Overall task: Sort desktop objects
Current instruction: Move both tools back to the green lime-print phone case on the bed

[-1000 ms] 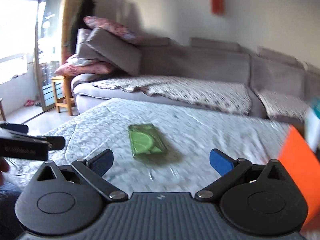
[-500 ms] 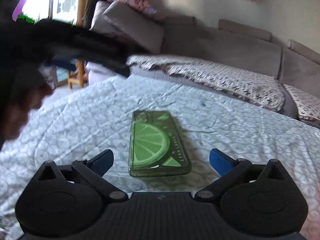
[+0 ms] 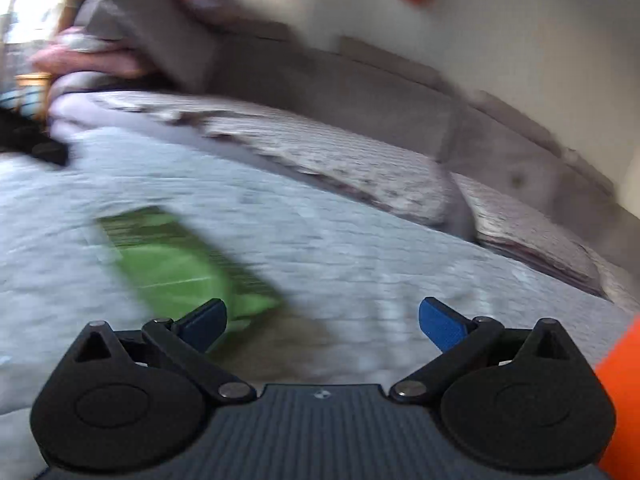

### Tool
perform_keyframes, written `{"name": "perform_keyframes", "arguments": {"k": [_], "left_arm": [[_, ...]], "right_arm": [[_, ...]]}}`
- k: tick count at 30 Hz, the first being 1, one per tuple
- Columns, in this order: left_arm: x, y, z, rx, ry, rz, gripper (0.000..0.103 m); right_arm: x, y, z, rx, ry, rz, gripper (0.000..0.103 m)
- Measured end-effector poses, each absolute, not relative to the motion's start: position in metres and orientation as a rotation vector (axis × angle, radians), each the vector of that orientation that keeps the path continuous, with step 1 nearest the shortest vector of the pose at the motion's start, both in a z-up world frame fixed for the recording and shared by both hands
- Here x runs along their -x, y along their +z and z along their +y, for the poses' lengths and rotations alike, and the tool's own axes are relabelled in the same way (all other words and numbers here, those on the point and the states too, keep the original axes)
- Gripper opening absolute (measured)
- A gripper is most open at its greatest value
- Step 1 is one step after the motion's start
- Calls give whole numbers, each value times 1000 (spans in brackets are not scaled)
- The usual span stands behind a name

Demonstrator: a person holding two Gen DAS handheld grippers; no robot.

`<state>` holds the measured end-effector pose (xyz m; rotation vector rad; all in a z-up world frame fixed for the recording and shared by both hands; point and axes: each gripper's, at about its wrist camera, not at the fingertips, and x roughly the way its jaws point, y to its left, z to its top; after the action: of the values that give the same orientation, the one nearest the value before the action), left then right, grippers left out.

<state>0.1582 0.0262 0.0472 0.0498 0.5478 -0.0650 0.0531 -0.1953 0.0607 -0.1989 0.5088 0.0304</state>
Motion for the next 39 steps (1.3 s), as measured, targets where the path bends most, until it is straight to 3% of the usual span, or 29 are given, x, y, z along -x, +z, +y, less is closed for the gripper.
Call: {"name": "perform_keyframes", "arguments": {"k": [6,7,10,21,34,39], "left_arm": [[-174,32,20,-68,-187,556,103],[-180,28,20,-70,-213,566,98],[-187,21,21,-114,-201,577,91],[-183,14,14,-181,-228,551,93],[-189,11,21,-169,-210,554,78],[-168,17,6,-186,-372,519,96]], "right_arm": [[-40,62,-202,-49,241,574,103],[-37,62,-199,-55,260,578,103],[-40,62,-194,-8,268,577,103],[-61,62,-182,114,284,533,103],[-22,54,-195,127,290,531,103],[-27,54,-192,134,294,533,103]]}}
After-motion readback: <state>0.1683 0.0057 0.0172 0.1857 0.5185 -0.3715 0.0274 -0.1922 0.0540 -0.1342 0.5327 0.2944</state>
